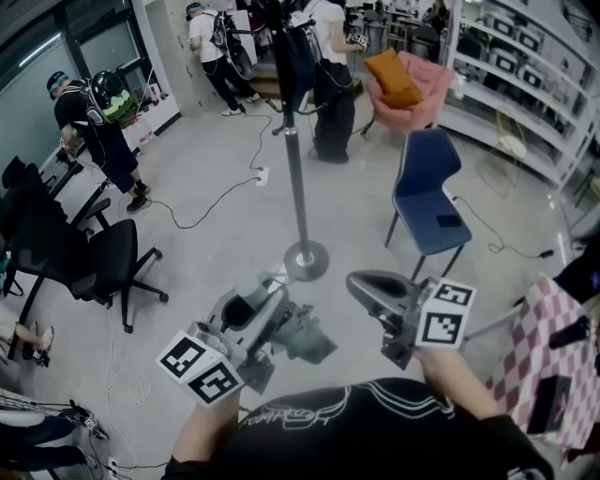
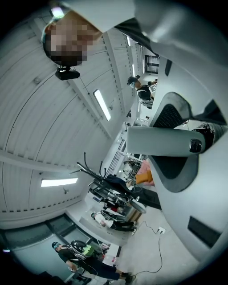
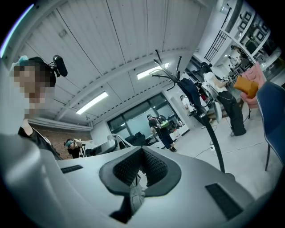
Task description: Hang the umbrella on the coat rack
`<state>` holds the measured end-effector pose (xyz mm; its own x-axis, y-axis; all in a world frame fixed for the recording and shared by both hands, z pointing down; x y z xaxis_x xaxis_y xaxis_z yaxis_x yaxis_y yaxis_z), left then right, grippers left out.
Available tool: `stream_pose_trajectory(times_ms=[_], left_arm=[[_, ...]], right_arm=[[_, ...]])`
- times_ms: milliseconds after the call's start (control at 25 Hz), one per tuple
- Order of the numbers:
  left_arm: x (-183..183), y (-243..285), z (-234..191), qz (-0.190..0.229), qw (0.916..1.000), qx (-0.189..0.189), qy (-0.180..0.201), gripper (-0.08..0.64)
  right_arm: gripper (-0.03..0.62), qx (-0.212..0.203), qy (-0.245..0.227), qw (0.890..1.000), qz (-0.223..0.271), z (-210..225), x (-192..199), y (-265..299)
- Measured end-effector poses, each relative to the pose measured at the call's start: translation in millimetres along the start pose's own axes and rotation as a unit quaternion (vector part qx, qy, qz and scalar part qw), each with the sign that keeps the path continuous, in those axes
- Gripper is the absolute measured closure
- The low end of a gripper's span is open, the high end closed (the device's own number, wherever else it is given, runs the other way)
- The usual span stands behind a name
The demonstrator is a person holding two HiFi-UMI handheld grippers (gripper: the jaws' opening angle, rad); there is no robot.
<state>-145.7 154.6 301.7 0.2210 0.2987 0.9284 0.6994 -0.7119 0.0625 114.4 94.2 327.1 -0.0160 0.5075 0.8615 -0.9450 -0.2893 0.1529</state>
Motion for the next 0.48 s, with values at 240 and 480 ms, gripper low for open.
stream_pose_trajectory(times_ms=[240,480], left_arm=[[-12.7,10.3,-28.8,-0.001,0.9998,0.015,0.014,0.423],[-12.3,25.6,-41.7,-0.01,0.9997,0.013,0.019,0.423]], right_arm=[[0.58,0.002,0.0,1.0,0.002,16.4,-10.9,16.1],[0.58,0.002,0.009,1.0,0.003,38.1,-12.8,19.4]])
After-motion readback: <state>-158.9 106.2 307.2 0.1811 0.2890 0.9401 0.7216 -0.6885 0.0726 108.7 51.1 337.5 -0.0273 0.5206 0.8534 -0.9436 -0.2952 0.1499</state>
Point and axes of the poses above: the fingertips, and each gripper's own axes: y forward along the fingers, z to its right, x out of its underside, the point moved 9 cm from there along -y, backward along the fingers, and after that the axes turned 9 degrees about -z, right-handed, at the moved point
